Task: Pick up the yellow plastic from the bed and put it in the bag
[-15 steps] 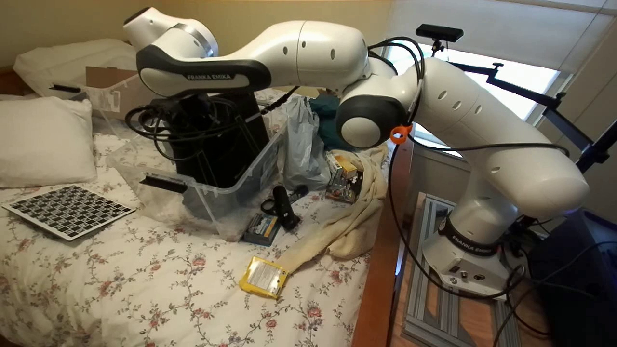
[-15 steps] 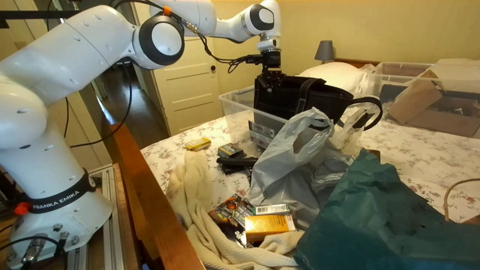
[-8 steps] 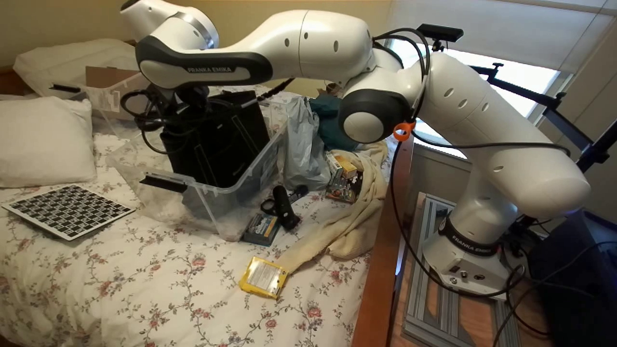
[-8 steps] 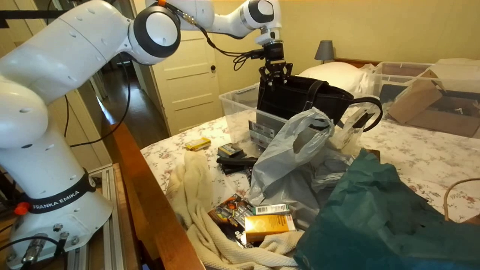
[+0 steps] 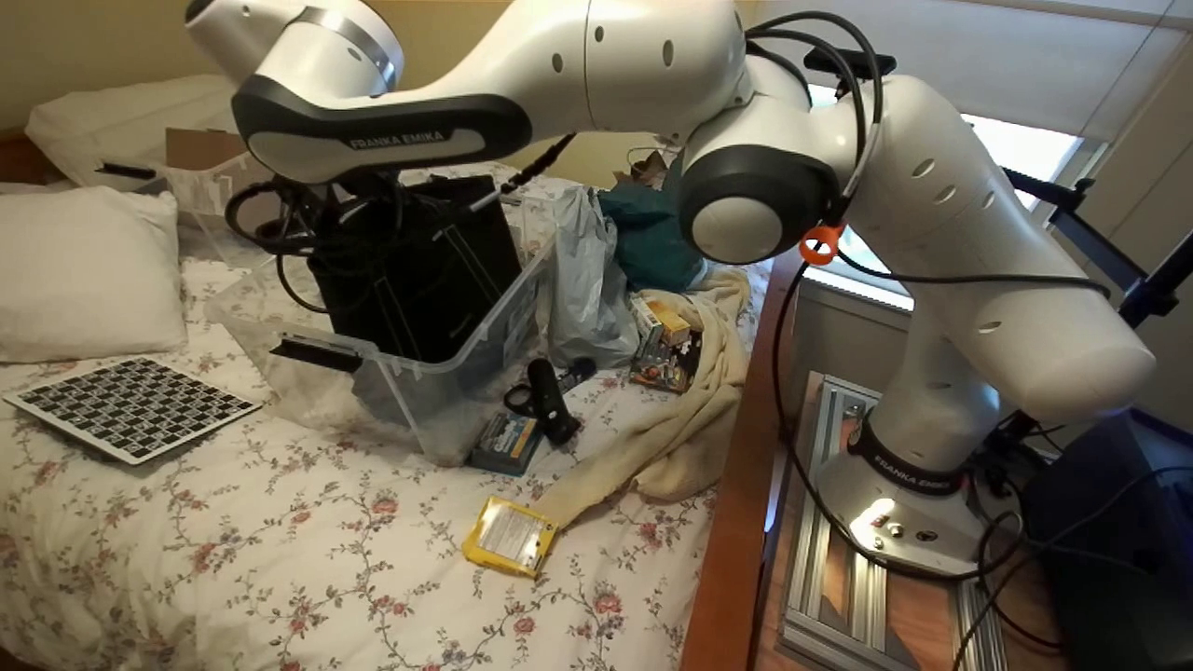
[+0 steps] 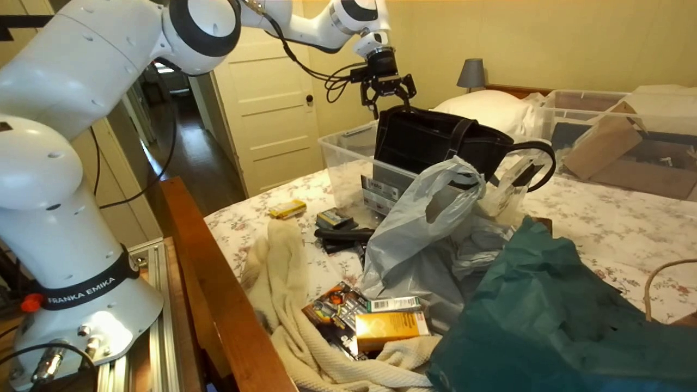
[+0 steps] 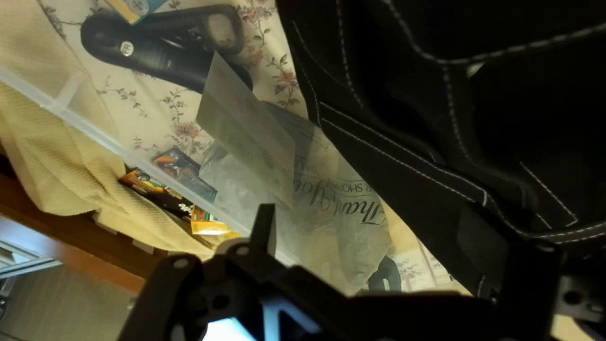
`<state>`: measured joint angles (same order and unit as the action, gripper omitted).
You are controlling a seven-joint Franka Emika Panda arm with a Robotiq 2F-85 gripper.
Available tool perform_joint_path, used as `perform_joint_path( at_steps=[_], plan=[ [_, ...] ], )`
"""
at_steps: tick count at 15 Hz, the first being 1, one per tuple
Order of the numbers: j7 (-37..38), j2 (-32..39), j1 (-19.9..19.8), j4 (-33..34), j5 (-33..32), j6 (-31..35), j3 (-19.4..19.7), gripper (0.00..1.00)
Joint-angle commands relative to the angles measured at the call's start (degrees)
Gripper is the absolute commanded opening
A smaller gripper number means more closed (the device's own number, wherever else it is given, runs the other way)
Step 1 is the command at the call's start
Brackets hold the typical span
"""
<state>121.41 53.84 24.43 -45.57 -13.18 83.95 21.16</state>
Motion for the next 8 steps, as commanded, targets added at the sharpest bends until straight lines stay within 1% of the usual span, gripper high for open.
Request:
perform_joint_path(
  at_steps=[1, 3, 5, 8],
  plan=[
    [1.7, -7.7, 4.5, -13.6, -2.6, 3.9, 0.7, 1.00],
    [3.8, -10.3, 6.2, -18.3, -3.5, 8.2, 1.2, 1.00],
    [6.7, -12.8, 7.9, -23.0, -5.4, 15.1, 2.0, 1.00],
    [7.4, -16.5, 9.5, -30.2, -8.5, 24.5, 2.4, 1.00]
  ],
)
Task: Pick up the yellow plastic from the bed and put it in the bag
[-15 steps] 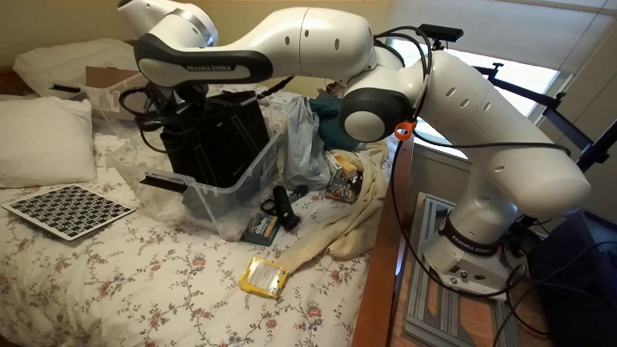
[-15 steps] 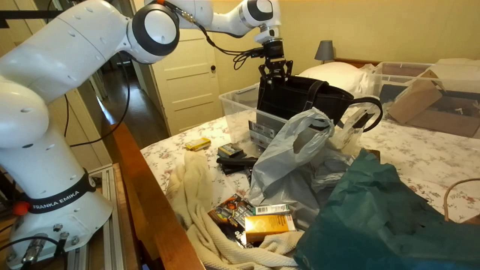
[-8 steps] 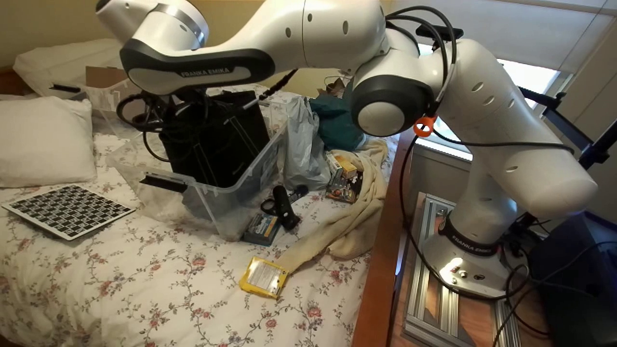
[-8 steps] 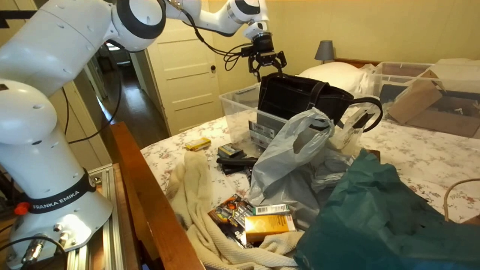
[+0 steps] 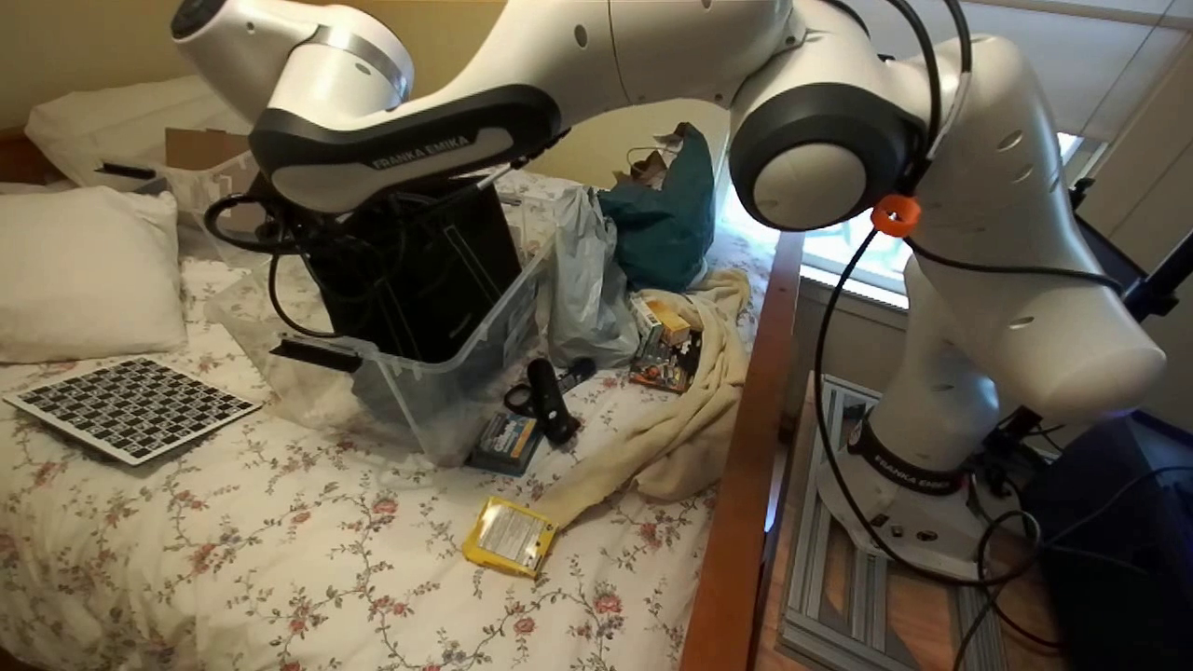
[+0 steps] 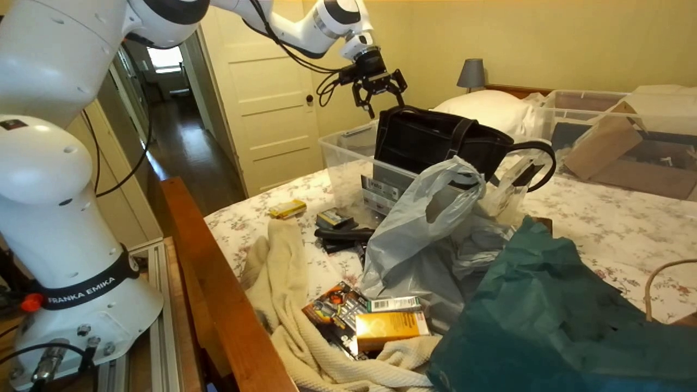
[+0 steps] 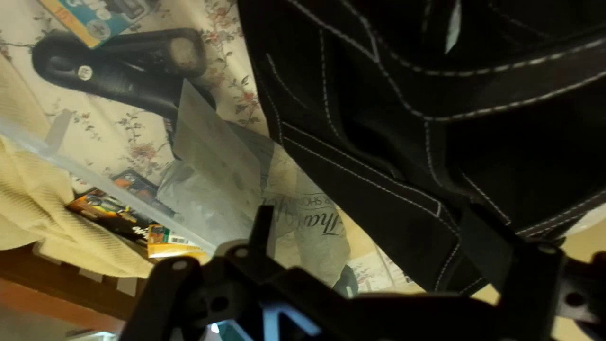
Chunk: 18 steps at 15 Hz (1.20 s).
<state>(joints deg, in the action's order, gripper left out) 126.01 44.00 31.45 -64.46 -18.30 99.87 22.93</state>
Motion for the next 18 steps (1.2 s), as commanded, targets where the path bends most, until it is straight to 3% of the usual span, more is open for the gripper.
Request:
perform_joint_path(
  at_steps=[1, 2, 7, 8, 11, 15, 18],
  plan=[
    [3.7, -7.9, 2.9, -13.8, -4.1, 11.0, 0.9, 1.00],
    [2.6, -3.2, -2.5, -4.3, -5.4, 4.7, -5.2, 1.00],
    [2.5, -3.6, -4.7, -4.8, -6.7, 4.8, -8.4, 1.00],
    [0.6, -2.7, -4.1, -3.5, -9.5, 3.3, -8.3, 1.00],
    [-1.4, -4.8, -2.3, -6.9, -20.3, 1.2, -8.5, 1.00],
    [-5.9, -9.0, -3.6, -12.1, -32.5, 4.6, -12.0, 1.00],
    [-7.7, -13.3, -6.0, -15.8, -35.1, 6.0, -16.0, 1.00]
  ],
)
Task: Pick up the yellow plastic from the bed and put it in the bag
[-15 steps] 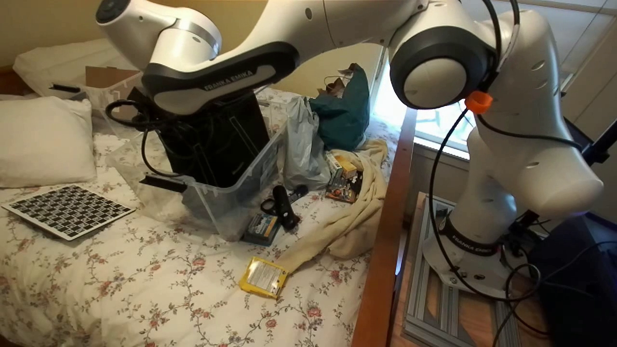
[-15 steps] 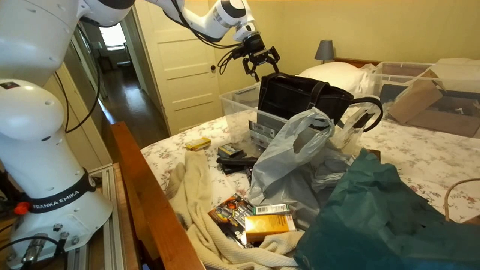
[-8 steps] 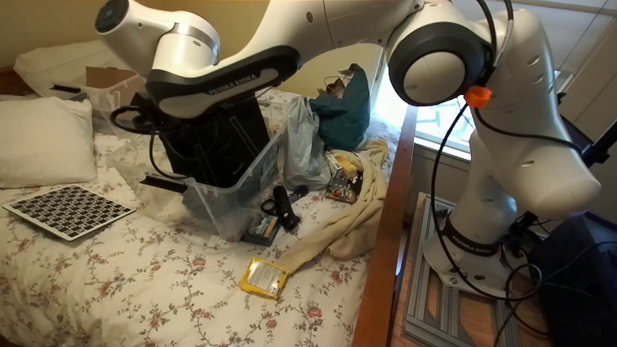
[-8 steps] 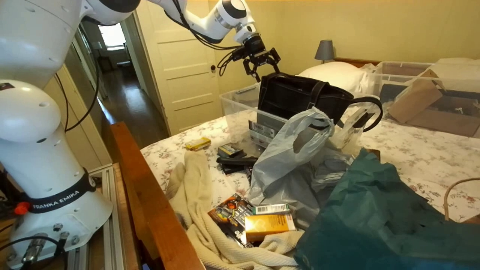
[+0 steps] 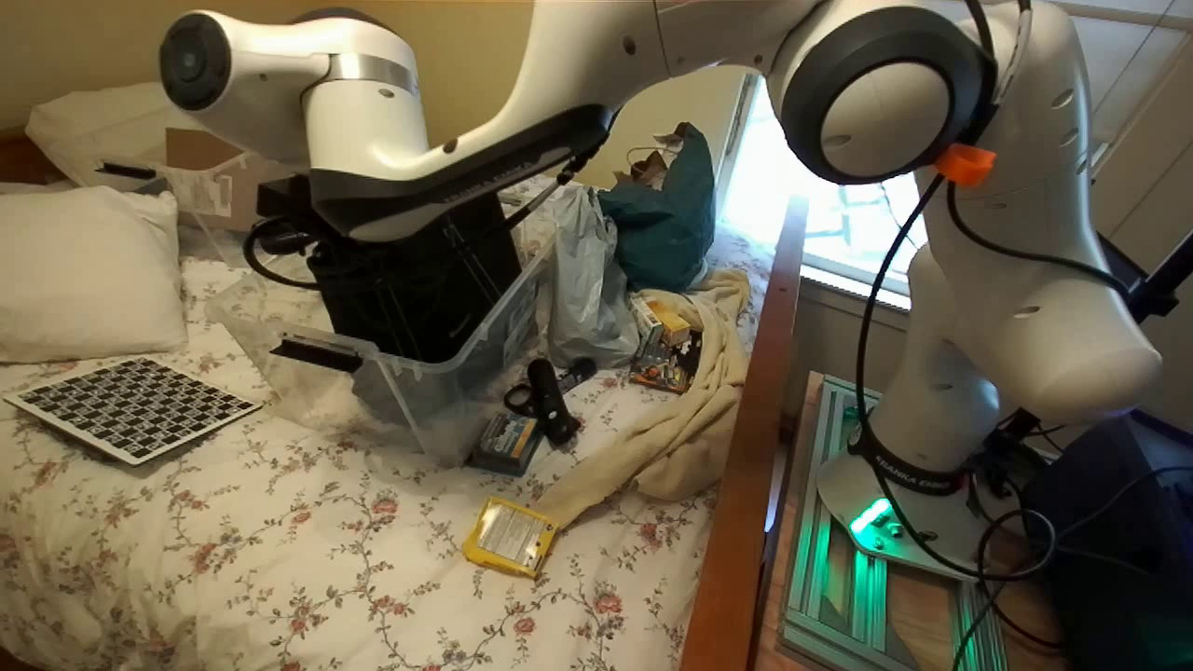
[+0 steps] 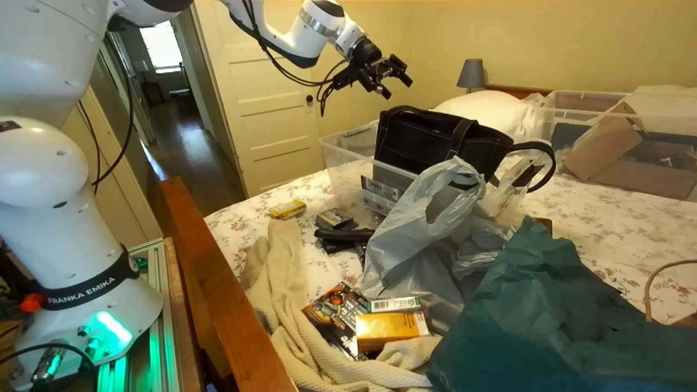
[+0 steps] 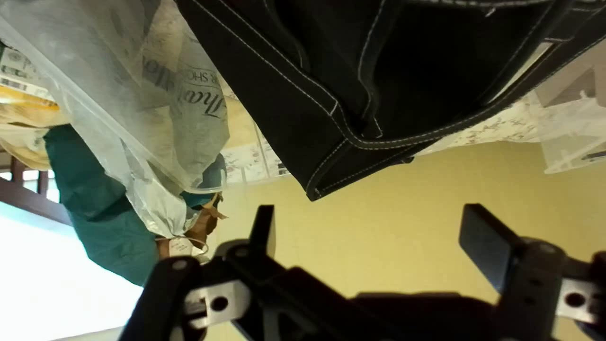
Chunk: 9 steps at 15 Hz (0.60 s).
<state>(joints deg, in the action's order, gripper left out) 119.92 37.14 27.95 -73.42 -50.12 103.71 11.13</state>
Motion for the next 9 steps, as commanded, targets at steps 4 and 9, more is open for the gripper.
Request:
perform_joint_path(
  at_steps=[4, 9],
  plan=[
    [-8.5, -11.1, -7.9, -9.5, 4.1, -0.5, -10.3, 1.00],
    [-19.6, -11.4, -9.0, -8.3, 6.6, -12.7, -12.0, 1.00]
  ],
)
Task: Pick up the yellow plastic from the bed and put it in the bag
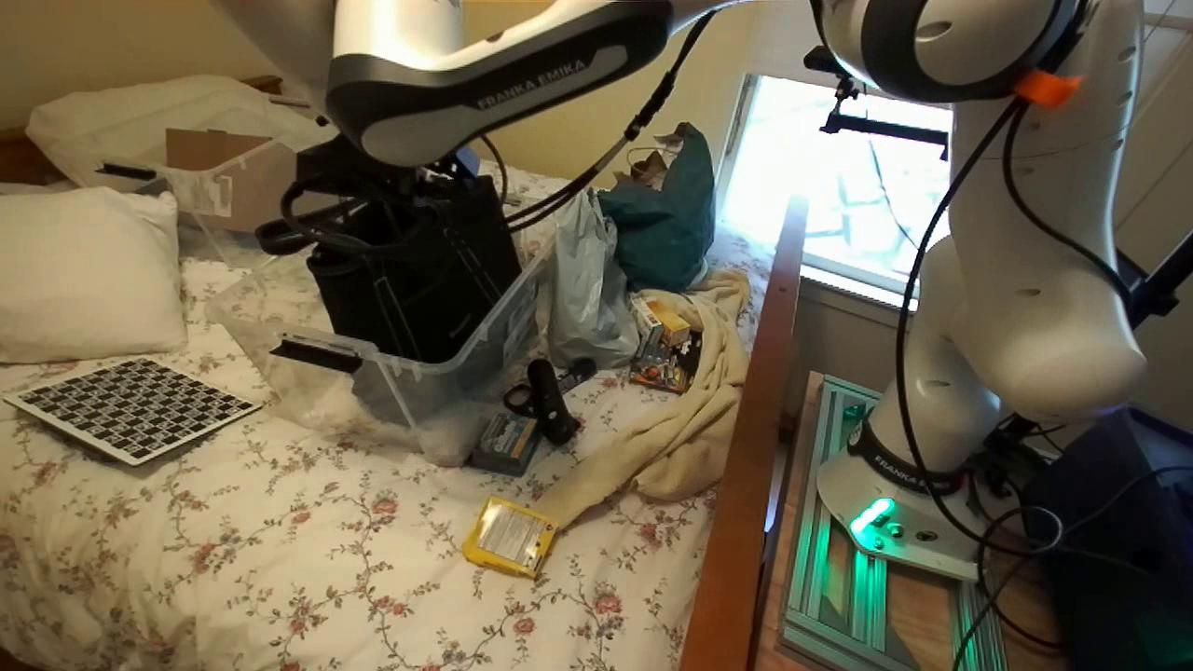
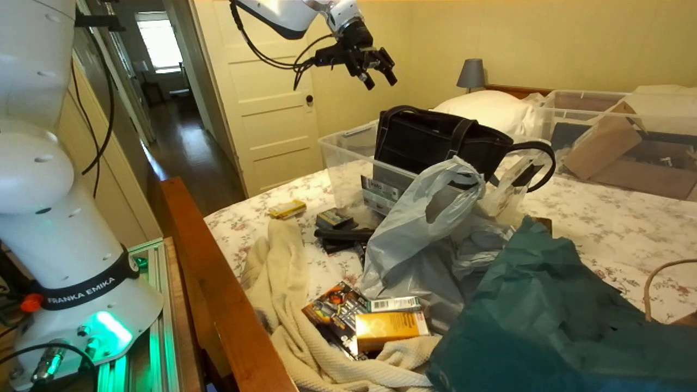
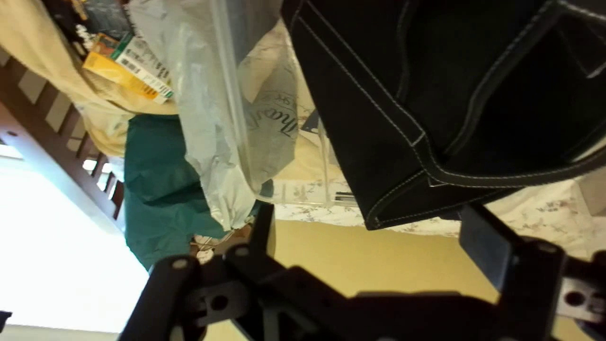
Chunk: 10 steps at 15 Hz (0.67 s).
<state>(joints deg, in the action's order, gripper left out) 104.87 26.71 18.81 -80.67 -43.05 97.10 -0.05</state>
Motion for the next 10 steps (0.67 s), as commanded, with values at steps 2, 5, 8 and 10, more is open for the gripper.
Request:
perform_joint_path(
  at_steps=[2, 5, 8, 10],
  plan=[
    [-2.3, -0.1, -0.4, 0.2, -1.2, -4.4, -1.0, 1.00],
    [-2.3, 0.1, -0.4, 0.2, -1.4, -4.4, -1.1, 1.00],
    [-2.3, 0.1, -0.5, 0.2, -1.4, -4.4, -1.1, 1.00],
    [-2.3, 0.1, -0.5, 0.2, -1.4, -4.4, -1.1, 1.00]
  ],
)
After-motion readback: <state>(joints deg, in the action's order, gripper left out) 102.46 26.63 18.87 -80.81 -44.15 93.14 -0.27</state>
